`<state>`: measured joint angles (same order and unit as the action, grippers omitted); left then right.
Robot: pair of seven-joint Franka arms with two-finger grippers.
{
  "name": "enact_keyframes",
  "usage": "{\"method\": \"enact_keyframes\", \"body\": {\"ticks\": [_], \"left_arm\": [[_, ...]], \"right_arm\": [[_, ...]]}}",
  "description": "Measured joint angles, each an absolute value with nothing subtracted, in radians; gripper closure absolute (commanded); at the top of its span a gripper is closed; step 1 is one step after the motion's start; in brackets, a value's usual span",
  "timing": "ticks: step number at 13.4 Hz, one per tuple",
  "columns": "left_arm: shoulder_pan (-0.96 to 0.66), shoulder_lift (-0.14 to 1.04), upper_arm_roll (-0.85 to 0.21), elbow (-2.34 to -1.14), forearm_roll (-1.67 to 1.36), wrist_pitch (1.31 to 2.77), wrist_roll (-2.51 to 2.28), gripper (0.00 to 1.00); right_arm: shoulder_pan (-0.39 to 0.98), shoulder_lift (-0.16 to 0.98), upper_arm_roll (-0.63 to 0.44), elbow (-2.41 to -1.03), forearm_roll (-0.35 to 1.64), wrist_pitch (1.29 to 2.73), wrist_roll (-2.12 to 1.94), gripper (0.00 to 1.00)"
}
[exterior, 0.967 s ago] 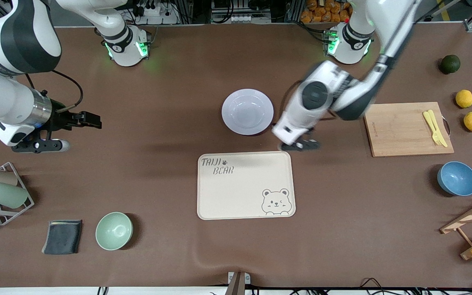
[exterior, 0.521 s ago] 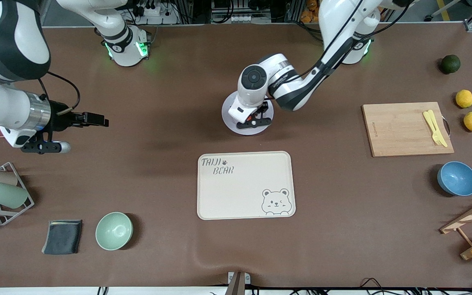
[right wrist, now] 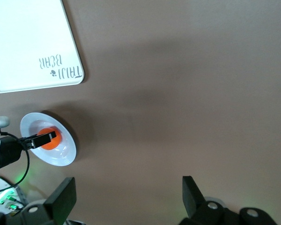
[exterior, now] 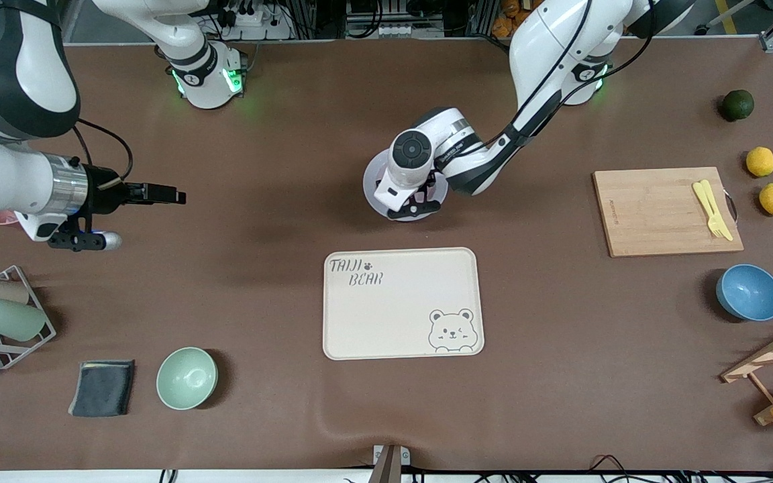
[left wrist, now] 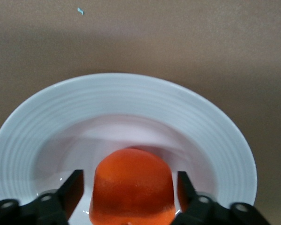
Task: Place orange and plate with both arms
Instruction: 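Carry the orange with the left gripper and lower it onto the plate, then release the orange and withdraw the left gripper while the right gripper approaches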
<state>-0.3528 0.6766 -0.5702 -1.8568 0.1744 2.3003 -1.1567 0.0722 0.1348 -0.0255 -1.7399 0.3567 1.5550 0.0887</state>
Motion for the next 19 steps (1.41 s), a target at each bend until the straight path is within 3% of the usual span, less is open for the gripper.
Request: {"method": "enact_keyframes", "body": {"ticks": [4, 9, 11, 14, 16, 19], "left_arm": [[-0.322, 0.592, -0.571, -1.809, 0.177, 2.285, -1.158, 0.0], [-0.176, 0.332, -0.57, -1.712, 0.177, 2.048, -1.157, 0.0], [-0.133, 0.297, -0.568, -1.631, 0.177, 1.931, -1.137, 0.0], [-0.037, 0.264, -0.566, -1.563, 0.177, 1.881, -0.985, 0.0], [-0.009, 0.224, -0.515, -1.551, 0.167, 1.834, -0.816, 0.0], [-0.008, 0.136, -0.359, -1.547, 0.065, 1.756, -0.544, 0.0]], "right_arm": [[0.072, 0.126, -0.026, -1.755, 0.368, 1.553, 0.087, 0.0], [0.072, 0.113, -0.025, -1.773, 0.381, 1.553, 0.086, 0.0], [0.074, 0.113, -0.024, -1.779, 0.393, 1.553, 0.085, 0.0], [0.122, 0.131, -0.018, -1.802, 0.426, 1.557, 0.082, 0.0], [0.181, 0.168, -0.013, -1.807, 0.486, 1.562, 0.079, 0.0], [0.283, 0.23, -0.01, -1.818, 0.541, 1.601, 0.062, 0.0]]}}
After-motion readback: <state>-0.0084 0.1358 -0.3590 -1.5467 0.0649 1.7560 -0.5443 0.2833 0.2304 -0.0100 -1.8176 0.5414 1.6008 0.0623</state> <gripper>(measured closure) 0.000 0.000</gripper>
